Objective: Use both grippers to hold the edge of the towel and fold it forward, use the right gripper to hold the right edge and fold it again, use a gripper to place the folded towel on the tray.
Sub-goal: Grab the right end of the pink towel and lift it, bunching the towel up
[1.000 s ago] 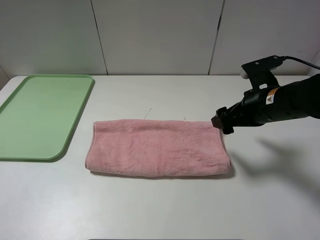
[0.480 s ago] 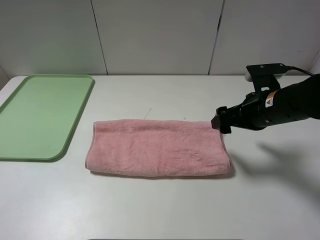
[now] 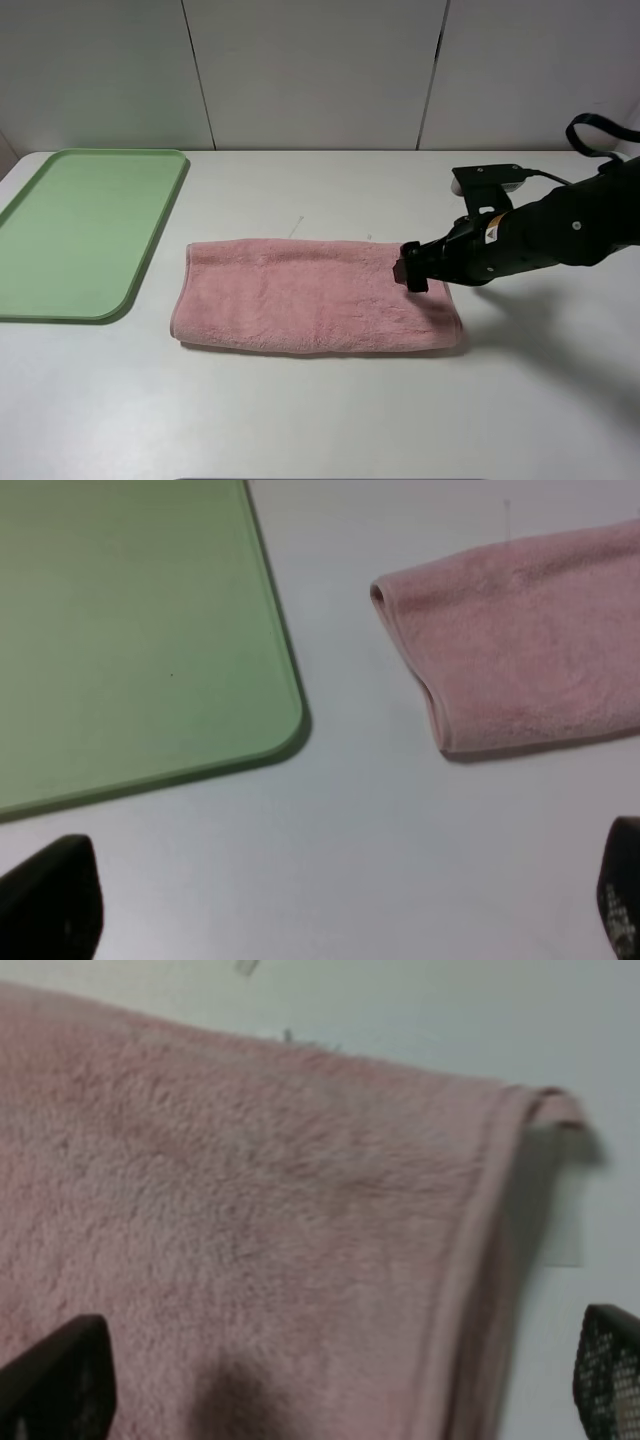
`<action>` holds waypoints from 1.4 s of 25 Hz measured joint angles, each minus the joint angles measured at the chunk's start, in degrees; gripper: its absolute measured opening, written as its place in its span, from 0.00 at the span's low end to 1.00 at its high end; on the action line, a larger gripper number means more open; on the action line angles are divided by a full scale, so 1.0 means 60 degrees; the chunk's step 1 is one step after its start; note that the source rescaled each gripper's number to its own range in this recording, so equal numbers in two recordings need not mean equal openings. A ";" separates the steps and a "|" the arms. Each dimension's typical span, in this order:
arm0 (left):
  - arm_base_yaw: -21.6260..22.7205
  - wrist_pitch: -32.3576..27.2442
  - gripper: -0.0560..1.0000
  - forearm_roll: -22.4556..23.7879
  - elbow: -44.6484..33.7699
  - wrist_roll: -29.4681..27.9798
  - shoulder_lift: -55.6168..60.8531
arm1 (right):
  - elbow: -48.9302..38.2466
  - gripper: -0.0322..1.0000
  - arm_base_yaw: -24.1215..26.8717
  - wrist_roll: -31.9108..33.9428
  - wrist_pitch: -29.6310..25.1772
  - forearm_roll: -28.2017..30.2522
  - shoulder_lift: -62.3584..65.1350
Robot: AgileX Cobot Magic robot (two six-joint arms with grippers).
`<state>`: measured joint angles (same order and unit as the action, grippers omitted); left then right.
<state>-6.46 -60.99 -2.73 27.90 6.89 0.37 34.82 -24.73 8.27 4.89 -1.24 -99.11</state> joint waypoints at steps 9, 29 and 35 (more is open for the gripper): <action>0.0000 0.0000 1.00 0.0000 0.0000 0.0000 0.0000 | 0.0011 1.00 -0.0100 -0.0040 0.0378 -0.0300 -0.0735; 0.0000 0.0000 1.00 0.0000 0.0000 0.0000 0.0000 | 0.0038 0.23 -0.0100 -0.0087 0.0808 -0.0837 -0.1403; 0.0000 0.0000 1.00 0.0000 0.0000 0.0000 0.0000 | 0.0038 0.11 -0.0151 -0.0080 0.0817 -0.0929 -0.1411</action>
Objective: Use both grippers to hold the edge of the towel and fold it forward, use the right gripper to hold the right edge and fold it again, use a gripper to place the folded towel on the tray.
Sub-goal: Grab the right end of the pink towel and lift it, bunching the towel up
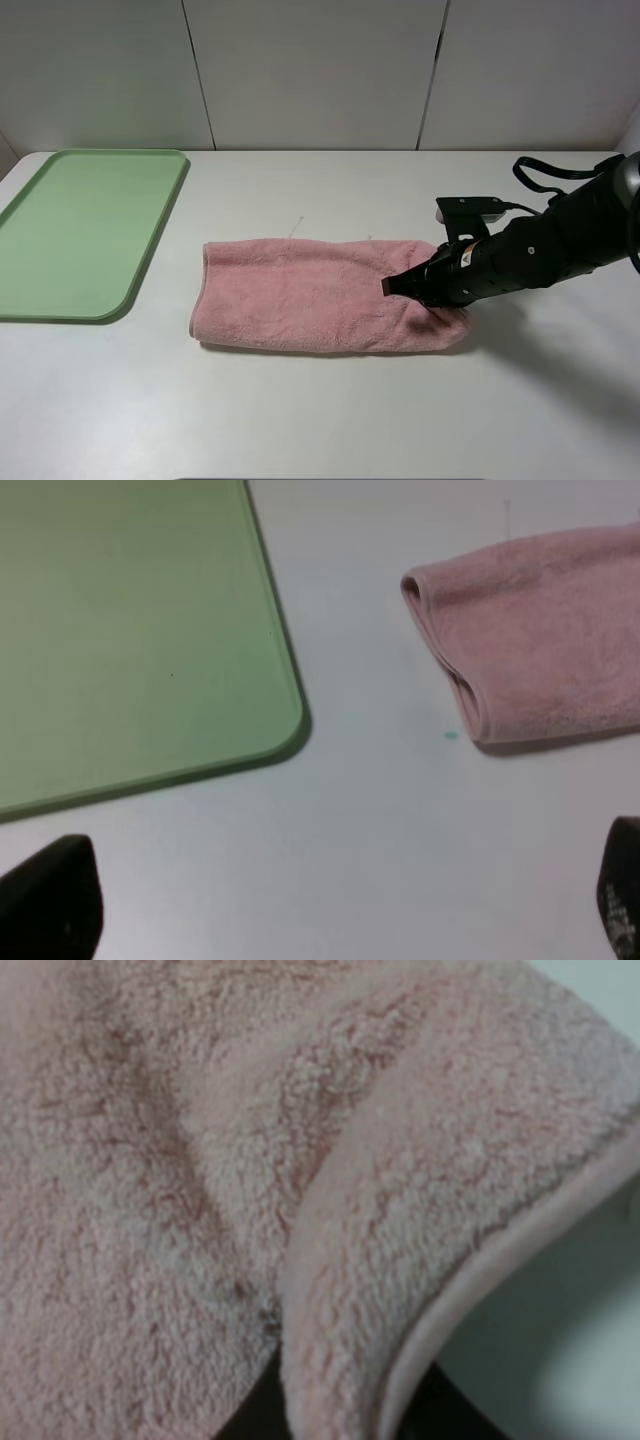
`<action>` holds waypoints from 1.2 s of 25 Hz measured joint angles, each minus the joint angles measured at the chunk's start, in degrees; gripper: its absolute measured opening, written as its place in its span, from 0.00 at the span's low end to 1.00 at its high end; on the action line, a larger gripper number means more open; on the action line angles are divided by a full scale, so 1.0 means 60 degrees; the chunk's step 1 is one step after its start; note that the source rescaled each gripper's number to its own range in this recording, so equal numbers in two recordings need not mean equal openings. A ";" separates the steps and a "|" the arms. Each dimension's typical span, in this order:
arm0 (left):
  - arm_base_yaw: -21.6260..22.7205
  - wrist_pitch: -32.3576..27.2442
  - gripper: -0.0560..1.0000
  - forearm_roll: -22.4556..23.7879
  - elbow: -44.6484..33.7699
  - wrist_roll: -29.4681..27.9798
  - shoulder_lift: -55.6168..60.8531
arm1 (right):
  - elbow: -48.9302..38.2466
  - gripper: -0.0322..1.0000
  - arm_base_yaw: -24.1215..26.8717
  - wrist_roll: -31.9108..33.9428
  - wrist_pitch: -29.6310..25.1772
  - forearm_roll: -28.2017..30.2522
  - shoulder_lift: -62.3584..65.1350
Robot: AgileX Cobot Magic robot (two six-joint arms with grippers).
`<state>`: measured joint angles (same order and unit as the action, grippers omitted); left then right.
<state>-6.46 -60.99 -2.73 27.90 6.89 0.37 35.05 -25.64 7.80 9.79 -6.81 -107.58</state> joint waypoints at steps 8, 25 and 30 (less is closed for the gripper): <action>0.0000 0.0000 1.00 0.0000 0.0000 0.0000 0.0000 | 0.0000 0.11 0.0000 -0.0023 -0.0034 0.0000 0.0010; 0.0000 0.0000 1.00 0.0000 0.0000 0.0000 0.0000 | -0.0013 0.11 0.0561 -0.0249 -0.2468 0.0301 0.2034; 0.0000 0.0000 1.00 0.0000 0.0000 0.0000 0.0000 | -0.0021 0.11 0.1107 -0.0249 -0.3140 0.0623 0.2959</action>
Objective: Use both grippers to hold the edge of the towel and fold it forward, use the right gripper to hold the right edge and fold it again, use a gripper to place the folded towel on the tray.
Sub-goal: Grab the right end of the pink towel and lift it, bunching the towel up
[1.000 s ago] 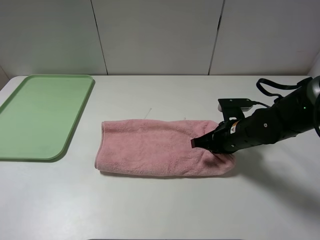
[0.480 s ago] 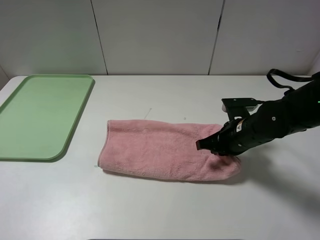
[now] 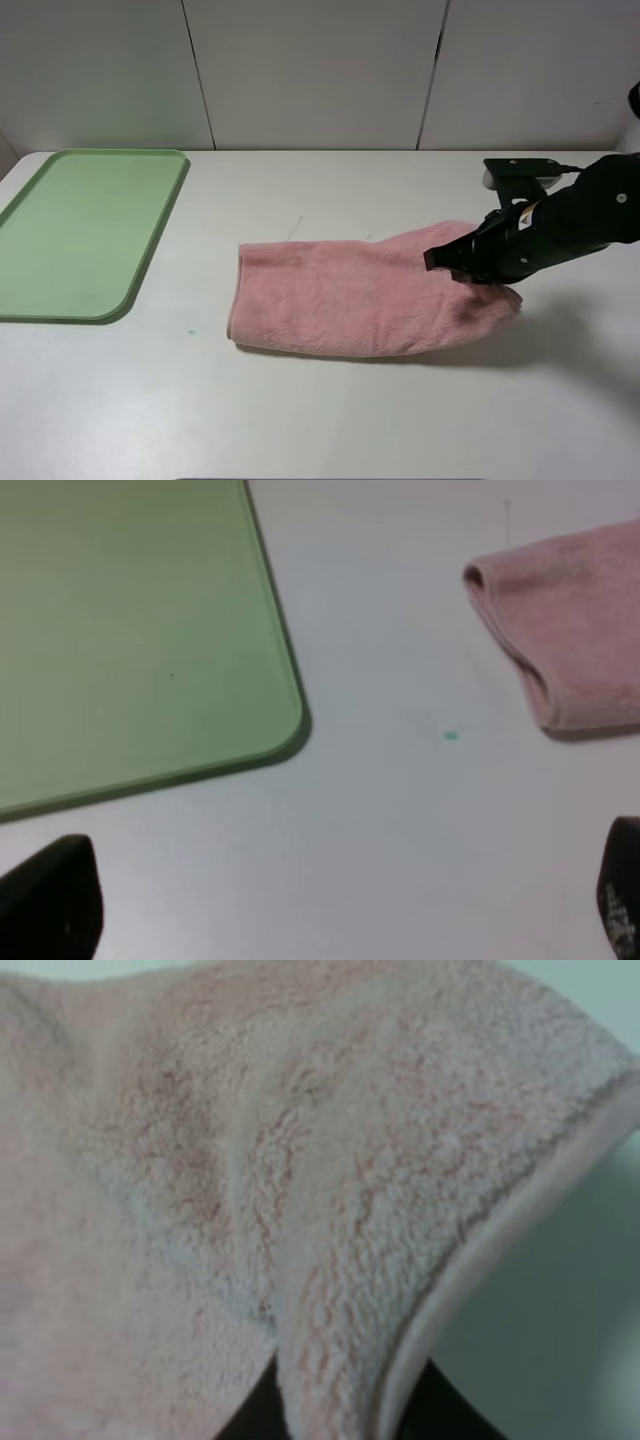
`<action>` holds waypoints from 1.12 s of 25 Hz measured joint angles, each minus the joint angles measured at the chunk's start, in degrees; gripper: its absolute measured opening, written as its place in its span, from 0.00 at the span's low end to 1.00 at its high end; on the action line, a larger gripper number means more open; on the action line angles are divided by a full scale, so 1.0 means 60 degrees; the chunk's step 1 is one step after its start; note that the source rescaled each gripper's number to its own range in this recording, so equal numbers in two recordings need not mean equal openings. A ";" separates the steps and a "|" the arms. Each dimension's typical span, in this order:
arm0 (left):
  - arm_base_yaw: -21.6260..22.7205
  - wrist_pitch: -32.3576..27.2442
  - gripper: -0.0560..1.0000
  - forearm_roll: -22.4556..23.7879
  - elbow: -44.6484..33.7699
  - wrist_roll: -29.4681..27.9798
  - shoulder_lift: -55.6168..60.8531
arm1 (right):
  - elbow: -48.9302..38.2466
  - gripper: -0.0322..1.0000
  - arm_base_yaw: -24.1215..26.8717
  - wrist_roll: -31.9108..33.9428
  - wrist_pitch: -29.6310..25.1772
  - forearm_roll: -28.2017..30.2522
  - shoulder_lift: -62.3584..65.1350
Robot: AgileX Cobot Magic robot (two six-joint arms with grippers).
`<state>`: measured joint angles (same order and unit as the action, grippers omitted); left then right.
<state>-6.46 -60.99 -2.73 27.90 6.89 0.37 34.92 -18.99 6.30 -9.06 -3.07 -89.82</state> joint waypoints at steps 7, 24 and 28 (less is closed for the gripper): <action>0.0000 0.0000 1.00 0.0000 0.0000 0.0000 0.0000 | 0.0000 0.11 0.1025 0.0000 -0.0820 0.0512 0.1098; 0.0000 0.0000 1.00 0.0000 0.0000 0.0000 0.0000 | 0.0988 0.11 0.0411 0.0509 -0.2258 0.0702 0.1671; 0.0000 0.0000 1.00 0.0000 0.0000 0.0000 0.0000 | 0.1337 0.11 -0.0149 0.0719 -0.2484 0.0669 0.1681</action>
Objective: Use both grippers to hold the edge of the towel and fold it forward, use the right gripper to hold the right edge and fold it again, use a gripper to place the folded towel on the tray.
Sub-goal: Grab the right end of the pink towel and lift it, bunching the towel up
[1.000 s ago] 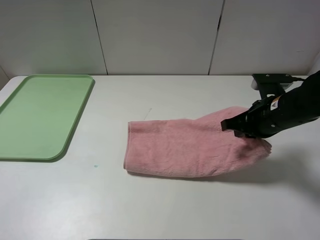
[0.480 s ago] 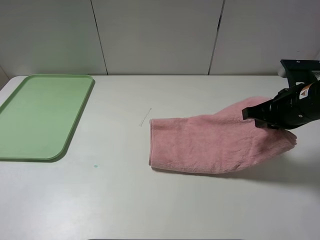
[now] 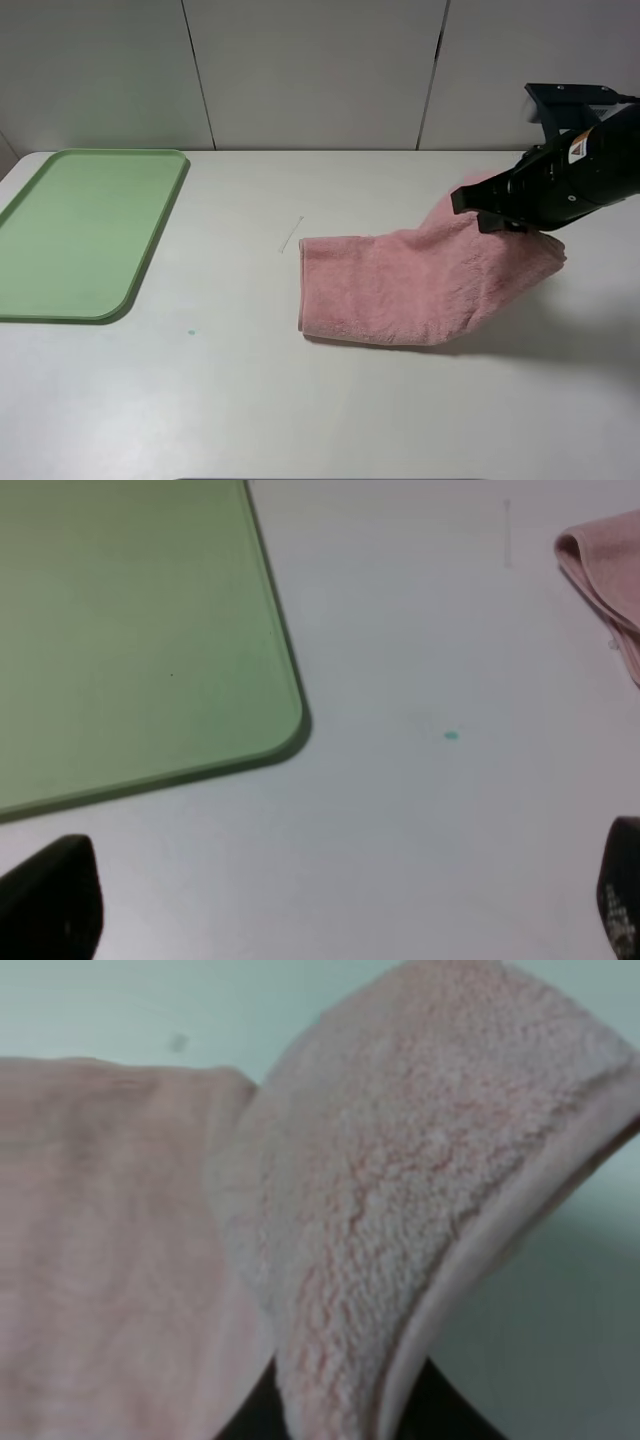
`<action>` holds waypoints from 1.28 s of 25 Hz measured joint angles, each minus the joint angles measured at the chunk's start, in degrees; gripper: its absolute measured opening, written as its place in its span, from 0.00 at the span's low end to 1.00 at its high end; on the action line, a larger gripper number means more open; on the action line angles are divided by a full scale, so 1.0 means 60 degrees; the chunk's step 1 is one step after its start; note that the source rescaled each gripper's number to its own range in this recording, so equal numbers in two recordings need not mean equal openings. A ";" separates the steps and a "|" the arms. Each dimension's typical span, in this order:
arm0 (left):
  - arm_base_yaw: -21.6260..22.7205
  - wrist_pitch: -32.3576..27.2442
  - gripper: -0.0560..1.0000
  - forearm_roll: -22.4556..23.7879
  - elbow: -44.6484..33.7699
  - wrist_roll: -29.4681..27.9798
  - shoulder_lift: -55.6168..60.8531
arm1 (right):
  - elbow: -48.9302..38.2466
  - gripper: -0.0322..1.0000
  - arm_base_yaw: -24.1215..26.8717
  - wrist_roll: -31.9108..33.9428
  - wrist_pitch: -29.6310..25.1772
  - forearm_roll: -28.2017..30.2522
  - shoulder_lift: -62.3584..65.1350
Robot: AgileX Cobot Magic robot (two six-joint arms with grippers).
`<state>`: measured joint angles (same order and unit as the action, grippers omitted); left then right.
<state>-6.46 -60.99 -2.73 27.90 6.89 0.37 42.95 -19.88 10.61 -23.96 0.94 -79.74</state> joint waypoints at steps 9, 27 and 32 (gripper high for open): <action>0.0000 0.0000 1.00 0.0000 0.0000 0.0000 0.0000 | 0.0051 0.11 -0.1133 0.0620 0.0256 -0.0440 0.0000; 0.0000 0.0000 1.00 0.0000 0.0000 0.0000 0.0000 | 0.0075 0.11 -0.2346 0.1170 0.2121 -0.1597 -0.2407; 0.0000 0.0000 1.00 0.0000 0.0000 0.0000 0.0000 | 0.0134 0.11 -0.2404 0.1271 0.2465 -0.1767 -0.2771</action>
<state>-6.46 -60.99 -2.73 27.90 6.89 0.37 43.75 -34.31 18.24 -9.17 -9.66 -96.36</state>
